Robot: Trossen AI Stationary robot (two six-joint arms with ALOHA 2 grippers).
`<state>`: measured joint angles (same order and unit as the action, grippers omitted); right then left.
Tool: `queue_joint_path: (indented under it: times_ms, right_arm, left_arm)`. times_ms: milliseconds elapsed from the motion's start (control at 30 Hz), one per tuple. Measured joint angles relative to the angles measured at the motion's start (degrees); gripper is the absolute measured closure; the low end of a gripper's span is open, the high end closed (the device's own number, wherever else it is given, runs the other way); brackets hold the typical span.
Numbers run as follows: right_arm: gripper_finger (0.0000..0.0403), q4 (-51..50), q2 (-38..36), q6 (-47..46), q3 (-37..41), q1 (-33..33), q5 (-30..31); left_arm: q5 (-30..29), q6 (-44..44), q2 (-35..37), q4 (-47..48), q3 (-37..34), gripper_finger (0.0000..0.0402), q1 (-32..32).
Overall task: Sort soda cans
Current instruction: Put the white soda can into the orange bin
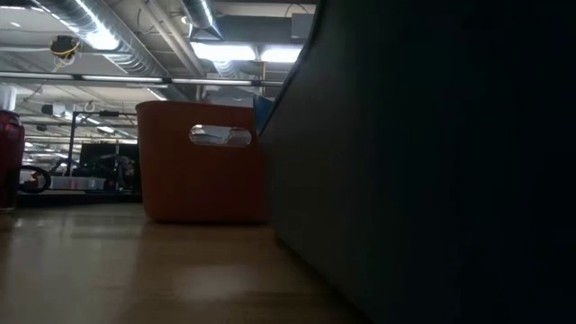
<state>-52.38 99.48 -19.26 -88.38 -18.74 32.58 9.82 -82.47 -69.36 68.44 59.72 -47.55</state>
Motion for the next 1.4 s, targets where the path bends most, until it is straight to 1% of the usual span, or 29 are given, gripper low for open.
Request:
queue_joint_path:
  times_ms: [167, 467, 633, 1000, 1400]
  right_arm:
    - [0.0045, 0.00, 0.00, 0.01, 0.00, 0.00, 0.00]
    - [0.0045, 0.00, 0.00, 0.01, -0.02, 0.00, 0.00]
    - [0.0045, 0.00, 0.00, 0.01, -0.02, 0.00, 0.00]
    - [0.0045, 0.02, 0.00, 0.01, -0.02, 0.00, 0.00]
    - [0.0045, 0.07, 0.00, 0.02, -0.04, 0.00, 0.00]
  left_arm:
    - [0.43, -7.57, 0.00, -0.53, 0.00, 0.0068, -2.00]
    - [0.53, -16.11, -0.01, -0.48, -0.27, 0.0068, -7.57]
    - [-0.15, -16.27, -1.17, -1.36, -0.28, 0.0068, -9.04]
    - [-0.36, -15.45, -6.29, -1.78, -0.28, 0.0068, -11.39]
    - [-2.02, -11.92, -10.26, -1.96, -0.28, 0.0068, -11.48]
